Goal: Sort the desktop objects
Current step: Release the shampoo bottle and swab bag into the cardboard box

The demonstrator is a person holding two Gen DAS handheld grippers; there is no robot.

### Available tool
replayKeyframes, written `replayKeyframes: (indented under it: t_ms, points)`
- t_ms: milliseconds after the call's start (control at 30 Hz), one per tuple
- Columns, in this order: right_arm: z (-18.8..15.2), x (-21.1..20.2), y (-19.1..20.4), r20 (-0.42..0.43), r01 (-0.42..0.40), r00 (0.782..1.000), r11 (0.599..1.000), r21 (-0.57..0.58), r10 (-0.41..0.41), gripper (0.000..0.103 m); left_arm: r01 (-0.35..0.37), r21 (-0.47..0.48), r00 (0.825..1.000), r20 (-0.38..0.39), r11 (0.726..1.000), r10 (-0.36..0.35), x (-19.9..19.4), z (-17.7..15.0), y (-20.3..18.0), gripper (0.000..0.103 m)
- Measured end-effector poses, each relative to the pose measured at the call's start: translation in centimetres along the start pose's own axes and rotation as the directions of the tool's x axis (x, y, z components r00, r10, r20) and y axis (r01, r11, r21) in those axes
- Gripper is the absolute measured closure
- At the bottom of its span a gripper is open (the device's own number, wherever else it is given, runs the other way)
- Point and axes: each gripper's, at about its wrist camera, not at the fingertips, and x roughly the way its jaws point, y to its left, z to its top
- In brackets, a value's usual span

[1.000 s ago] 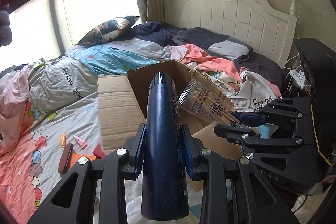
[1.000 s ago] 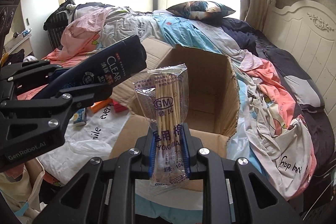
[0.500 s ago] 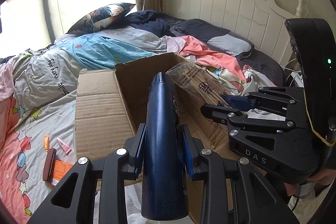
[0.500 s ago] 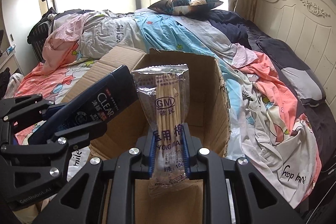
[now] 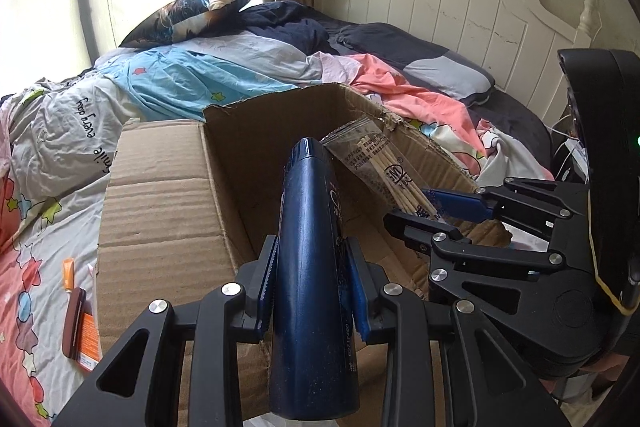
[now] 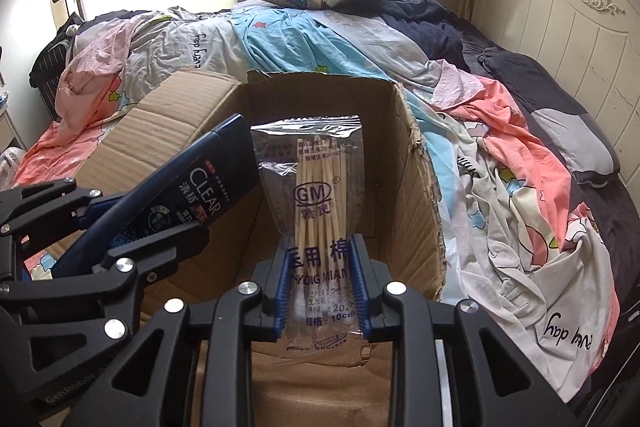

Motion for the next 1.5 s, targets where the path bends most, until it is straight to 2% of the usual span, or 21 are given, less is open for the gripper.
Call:
replayKeyframes:
  t_ms: [200, 333, 467, 500, 533, 567, 633, 700, 800, 900, 1067, 1167, 1333, 1500]
  points:
    - [-0.2, -0.6, -0.8, 0.027, 0.01, 1.0, 0.998, 0.062, -0.012, 0.056, -0.003, -0.002, 1.0, -0.016, 1.0, 0.002, 0.9, 0.1, 0.2, 0.071]
    - [-0.3, -0.7, -0.9, 0.034, 0.029, 0.999, 0.997, 0.07, -0.031, 0.056, -0.014, -0.005, 1.0, -0.003, 1.0, 0.014, 0.9, 0.2, -0.2, 0.071]
    - [-0.5, -0.9, -1.6, 0.05, 0.01, 0.999, 0.995, 0.102, -0.015, 0.056, -0.029, -0.009, 0.999, 0.015, 1.0, 0.029, 0.7, 0.2, -0.6, 0.067]
    - [-0.5, -1.0, -1.8, 0.056, 0.006, 0.998, 0.994, 0.112, -0.012, 0.056, -0.039, -0.018, 0.999, 0.016, 0.999, 0.039, 0.6, 0.3, -0.4, 0.061]
    - [-0.6, -1.1, -1.9, 0.061, 0.005, 0.998, 0.993, 0.122, -0.013, 0.055, -0.049, -0.026, 0.999, 0.018, 0.998, 0.05, 0.4, 0.3, -0.3, 0.05]
    - [-0.6, -1.2, -2.1, 0.067, 0.004, 0.998, 0.991, 0.131, -0.013, 0.055, -0.059, -0.035, 0.998, 0.02, 0.998, 0.059, 0.3, 0.4, -0.1, 0.044]
    - [-0.7, -1.4, -2.4, 0.073, -0.01, 0.997, 0.989, 0.145, -0.001, 0.055, -0.053, -0.05, 0.998, 0.033, 0.997, 0.055, -0.3, 0.3, 0.4, 0.028]
    - [-0.7, -1.5, -2.3, 0.07, -0.015, 0.998, 0.99, 0.14, 0.005, 0.055, -0.048, -0.065, 0.998, 0.046, 0.997, 0.051, -0.8, 0.3, 0.9, 0.017]
    - [-0.9, -1.5, -1.4, 0.066, 0.004, 0.998, 0.994, 0.112, -0.011, 0.054, -0.027, -0.107, 0.998, 0.051, 0.994, 0.033, -1.6, 0.1, 1.7, 0.012]
    - [-1.1, -1.7, -0.8, 0.067, 0.002, 0.998, 0.995, 0.103, -0.009, 0.053, -0.035, -0.119, 0.999, 0.031, 0.992, 0.039, -1.7, -0.3, 2.3, 0.01]
    - [-1.3, -1.9, 0.1, 0.061, -0.007, 0.998, 0.996, 0.09, 0.002, 0.053, -0.119, -0.081, 0.992, 0.028, 0.99, 0.121, -2.4, -1.2, 2.4, 0.01]
    - [-1.4, -2.3, 0.7, 0.064, -0.016, 0.998, 0.996, 0.088, 0.01, 0.051, -0.14, -0.055, 0.989, 0.041, 0.989, 0.143, -3.4, -1.8, 2.5, 0.01]
    - [-1.4, -3.4, 1.8, 0.093, -0.001, 0.996, 0.996, 0.087, -0.007, 0.028, -0.196, -0.037, 0.979, 0.057, 0.98, 0.198, -5.1, -2.7, 3.3, 0.009]
    - [-1.5, -5.2, 3.5, 0.124, -0.023, 0.992, 0.997, 0.076, 0.013, 0.025, -0.247, -0.032, 0.966, 0.073, 0.968, 0.249, -7.4, -3.8, 4.5, 0.009]
